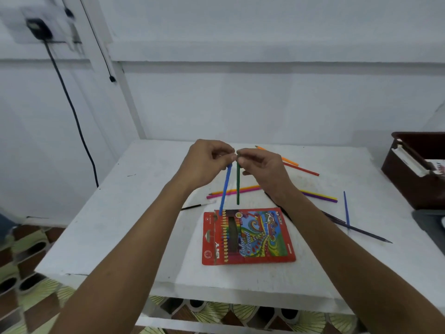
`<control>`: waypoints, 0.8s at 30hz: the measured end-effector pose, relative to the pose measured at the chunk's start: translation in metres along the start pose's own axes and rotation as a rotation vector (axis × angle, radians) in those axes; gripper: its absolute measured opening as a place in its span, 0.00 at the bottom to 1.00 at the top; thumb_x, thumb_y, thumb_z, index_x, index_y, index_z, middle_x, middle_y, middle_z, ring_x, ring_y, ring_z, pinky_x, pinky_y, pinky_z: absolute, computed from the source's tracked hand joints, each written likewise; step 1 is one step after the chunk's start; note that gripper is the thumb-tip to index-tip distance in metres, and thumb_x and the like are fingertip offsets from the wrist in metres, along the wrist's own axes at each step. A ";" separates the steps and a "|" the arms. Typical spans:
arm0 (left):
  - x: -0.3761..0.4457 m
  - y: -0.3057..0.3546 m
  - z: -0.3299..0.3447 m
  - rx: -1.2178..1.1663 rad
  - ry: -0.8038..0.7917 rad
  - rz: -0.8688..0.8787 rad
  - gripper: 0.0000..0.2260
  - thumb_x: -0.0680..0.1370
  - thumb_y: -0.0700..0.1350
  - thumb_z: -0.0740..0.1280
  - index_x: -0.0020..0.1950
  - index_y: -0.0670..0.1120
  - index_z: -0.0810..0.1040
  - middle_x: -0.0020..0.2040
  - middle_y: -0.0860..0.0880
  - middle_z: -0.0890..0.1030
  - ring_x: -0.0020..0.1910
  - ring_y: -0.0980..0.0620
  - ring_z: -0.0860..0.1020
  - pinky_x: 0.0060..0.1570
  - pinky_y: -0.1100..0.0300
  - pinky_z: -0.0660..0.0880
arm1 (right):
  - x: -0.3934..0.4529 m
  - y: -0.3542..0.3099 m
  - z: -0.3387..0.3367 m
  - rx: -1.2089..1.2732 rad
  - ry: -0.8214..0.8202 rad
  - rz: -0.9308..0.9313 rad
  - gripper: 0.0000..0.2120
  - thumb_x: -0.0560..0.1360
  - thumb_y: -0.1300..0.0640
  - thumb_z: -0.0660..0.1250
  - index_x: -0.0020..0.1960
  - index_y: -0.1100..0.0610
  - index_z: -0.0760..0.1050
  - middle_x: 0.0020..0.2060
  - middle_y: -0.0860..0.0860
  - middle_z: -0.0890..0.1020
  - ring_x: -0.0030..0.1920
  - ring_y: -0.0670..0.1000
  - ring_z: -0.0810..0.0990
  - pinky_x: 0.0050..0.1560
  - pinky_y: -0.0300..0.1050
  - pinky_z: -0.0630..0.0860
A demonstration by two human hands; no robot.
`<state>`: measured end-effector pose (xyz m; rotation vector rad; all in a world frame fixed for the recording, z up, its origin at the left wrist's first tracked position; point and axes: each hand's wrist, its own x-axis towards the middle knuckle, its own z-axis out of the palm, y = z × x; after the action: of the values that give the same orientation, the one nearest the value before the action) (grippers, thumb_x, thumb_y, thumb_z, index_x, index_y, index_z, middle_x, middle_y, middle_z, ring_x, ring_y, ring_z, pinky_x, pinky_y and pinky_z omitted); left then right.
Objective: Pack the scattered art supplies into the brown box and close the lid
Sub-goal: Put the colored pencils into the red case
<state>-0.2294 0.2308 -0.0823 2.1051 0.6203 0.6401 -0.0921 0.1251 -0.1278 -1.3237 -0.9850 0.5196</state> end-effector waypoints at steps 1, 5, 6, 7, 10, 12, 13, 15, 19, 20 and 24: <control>-0.001 0.000 0.003 -0.001 -0.004 0.000 0.06 0.75 0.44 0.71 0.51 0.46 0.83 0.42 0.51 0.84 0.40 0.56 0.83 0.51 0.53 0.80 | -0.001 0.002 0.002 0.018 0.012 0.003 0.10 0.74 0.64 0.68 0.55 0.58 0.80 0.45 0.52 0.84 0.47 0.52 0.83 0.45 0.48 0.81; -0.009 -0.008 0.012 -0.027 -0.011 -0.039 0.12 0.75 0.43 0.71 0.58 0.46 0.81 0.46 0.50 0.84 0.41 0.55 0.83 0.53 0.53 0.80 | -0.006 0.013 0.005 0.110 0.061 0.022 0.11 0.73 0.67 0.69 0.55 0.62 0.79 0.47 0.60 0.83 0.47 0.59 0.83 0.48 0.52 0.81; -0.011 -0.010 0.014 -0.023 -0.017 -0.046 0.13 0.75 0.43 0.71 0.59 0.46 0.81 0.46 0.50 0.83 0.41 0.55 0.83 0.53 0.52 0.80 | -0.007 0.015 0.005 0.128 0.060 0.026 0.11 0.72 0.67 0.69 0.54 0.63 0.79 0.47 0.61 0.83 0.47 0.61 0.83 0.49 0.53 0.80; -0.012 -0.011 0.015 -0.020 -0.022 -0.052 0.12 0.75 0.42 0.72 0.58 0.46 0.81 0.46 0.50 0.83 0.41 0.55 0.83 0.53 0.52 0.80 | -0.008 0.017 0.006 0.145 0.057 0.029 0.11 0.72 0.67 0.69 0.54 0.64 0.79 0.46 0.62 0.83 0.46 0.61 0.83 0.50 0.54 0.80; -0.016 -0.012 0.014 0.005 -0.030 -0.059 0.09 0.74 0.42 0.72 0.54 0.47 0.82 0.45 0.50 0.84 0.40 0.56 0.83 0.50 0.52 0.80 | -0.010 0.019 0.008 0.173 0.039 0.016 0.10 0.72 0.69 0.68 0.53 0.64 0.79 0.43 0.59 0.84 0.45 0.59 0.84 0.50 0.52 0.81; -0.017 -0.010 0.013 0.012 -0.026 -0.059 0.07 0.74 0.43 0.72 0.52 0.47 0.82 0.45 0.51 0.84 0.40 0.56 0.83 0.49 0.52 0.80 | -0.012 0.019 0.009 0.179 0.008 0.009 0.11 0.73 0.69 0.68 0.54 0.64 0.78 0.43 0.57 0.84 0.45 0.57 0.84 0.50 0.49 0.80; -0.018 -0.010 0.012 0.016 -0.022 -0.063 0.07 0.74 0.44 0.72 0.51 0.48 0.82 0.45 0.51 0.84 0.40 0.56 0.83 0.50 0.53 0.80 | -0.013 0.019 0.009 0.159 -0.018 0.017 0.12 0.73 0.69 0.67 0.56 0.64 0.78 0.45 0.58 0.84 0.46 0.56 0.84 0.51 0.47 0.80; -0.018 -0.008 0.007 0.018 -0.003 -0.073 0.05 0.74 0.44 0.72 0.50 0.48 0.82 0.44 0.51 0.84 0.40 0.56 0.83 0.50 0.55 0.80 | -0.015 0.021 0.006 0.066 -0.096 0.057 0.13 0.74 0.66 0.68 0.59 0.64 0.77 0.49 0.59 0.83 0.50 0.52 0.83 0.52 0.43 0.79; -0.022 -0.005 -0.010 -0.160 0.054 -0.111 0.04 0.74 0.39 0.72 0.48 0.43 0.82 0.44 0.45 0.83 0.40 0.51 0.84 0.49 0.55 0.81 | -0.022 0.021 0.001 -0.108 -0.330 0.166 0.15 0.75 0.61 0.67 0.61 0.63 0.76 0.51 0.55 0.84 0.52 0.50 0.83 0.54 0.39 0.78; -0.025 -0.006 -0.015 -0.211 0.060 -0.125 0.05 0.73 0.38 0.72 0.48 0.41 0.82 0.45 0.43 0.83 0.41 0.49 0.84 0.49 0.55 0.81 | -0.024 0.020 0.001 -0.129 -0.367 0.180 0.14 0.76 0.62 0.67 0.60 0.64 0.77 0.50 0.56 0.84 0.50 0.51 0.84 0.53 0.39 0.78; -0.040 -0.016 -0.030 -0.320 0.058 -0.176 0.09 0.73 0.35 0.72 0.53 0.38 0.80 0.45 0.41 0.83 0.44 0.47 0.84 0.51 0.54 0.80 | -0.028 0.018 0.007 -0.104 -0.443 0.293 0.15 0.74 0.64 0.69 0.60 0.67 0.76 0.48 0.59 0.84 0.47 0.55 0.84 0.51 0.47 0.80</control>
<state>-0.2817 0.2320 -0.0885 1.7200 0.6791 0.6551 -0.1081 0.1105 -0.1539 -1.4895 -1.1952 1.0292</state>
